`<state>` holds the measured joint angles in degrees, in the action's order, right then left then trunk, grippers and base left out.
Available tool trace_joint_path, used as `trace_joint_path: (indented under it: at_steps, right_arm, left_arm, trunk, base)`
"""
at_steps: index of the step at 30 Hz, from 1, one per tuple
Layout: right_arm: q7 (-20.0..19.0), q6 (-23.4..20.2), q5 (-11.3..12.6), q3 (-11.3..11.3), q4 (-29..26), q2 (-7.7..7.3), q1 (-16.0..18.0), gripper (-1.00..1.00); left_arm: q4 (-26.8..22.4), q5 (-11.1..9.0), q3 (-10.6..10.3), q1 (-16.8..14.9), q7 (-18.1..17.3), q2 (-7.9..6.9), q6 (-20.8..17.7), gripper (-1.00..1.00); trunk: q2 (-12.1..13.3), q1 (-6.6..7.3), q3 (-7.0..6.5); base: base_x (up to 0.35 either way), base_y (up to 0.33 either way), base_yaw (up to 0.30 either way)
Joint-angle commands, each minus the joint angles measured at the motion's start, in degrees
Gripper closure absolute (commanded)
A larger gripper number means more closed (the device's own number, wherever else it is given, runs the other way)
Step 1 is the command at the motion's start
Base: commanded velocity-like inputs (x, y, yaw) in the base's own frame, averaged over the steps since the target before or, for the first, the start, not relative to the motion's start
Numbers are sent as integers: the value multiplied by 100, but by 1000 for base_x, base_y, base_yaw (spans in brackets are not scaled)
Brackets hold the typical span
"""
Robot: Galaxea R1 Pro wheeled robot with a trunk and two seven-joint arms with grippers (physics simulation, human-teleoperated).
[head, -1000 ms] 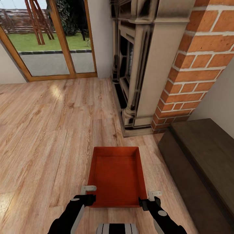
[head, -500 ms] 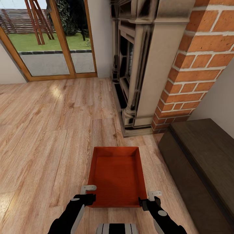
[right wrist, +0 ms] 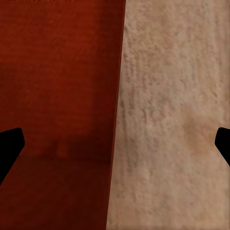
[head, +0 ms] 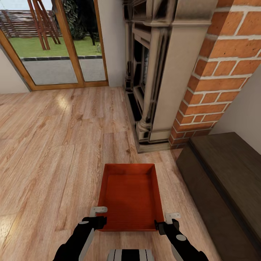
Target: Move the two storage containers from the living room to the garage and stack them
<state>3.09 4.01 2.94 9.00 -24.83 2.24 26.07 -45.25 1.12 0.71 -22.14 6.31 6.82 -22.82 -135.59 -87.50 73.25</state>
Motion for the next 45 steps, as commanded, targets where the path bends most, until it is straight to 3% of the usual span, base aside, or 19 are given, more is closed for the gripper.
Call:
trace_joint_path:
  at_steps: [1,2,3,43,45]
  right_arm:
    - [33,21,31,41,5,-4,3,-100]
    - [33,23,31,41,5,-4,3,-100]
    - [30,31,30,44,5,-4,3,100]
    - [25,28,31,49,5,-3,3,100]
    - [25,26,31,49,5,-4,3,100]
  left_arm:
    - [-9,11,8,-1,8,3,-30,-100]
    - [-9,11,8,-1,7,3,-30,100]
    - [-8,17,8,-1,9,3,-30,100]
    - [-9,26,35,-1,2,-7,198,100]
    - [-10,28,35,-1,2,-12,199,100]
  trunk:
    - [-1,1,4]
    - [-1,1,4]
    - [-1,1,4]
    - [-1,1,4]
    - [79,45,-32]
  base:
    - [0,0,0]
    - [0,0,0]
    - [0,0,0]
    - [0,0,0]
    - [0,0,0]
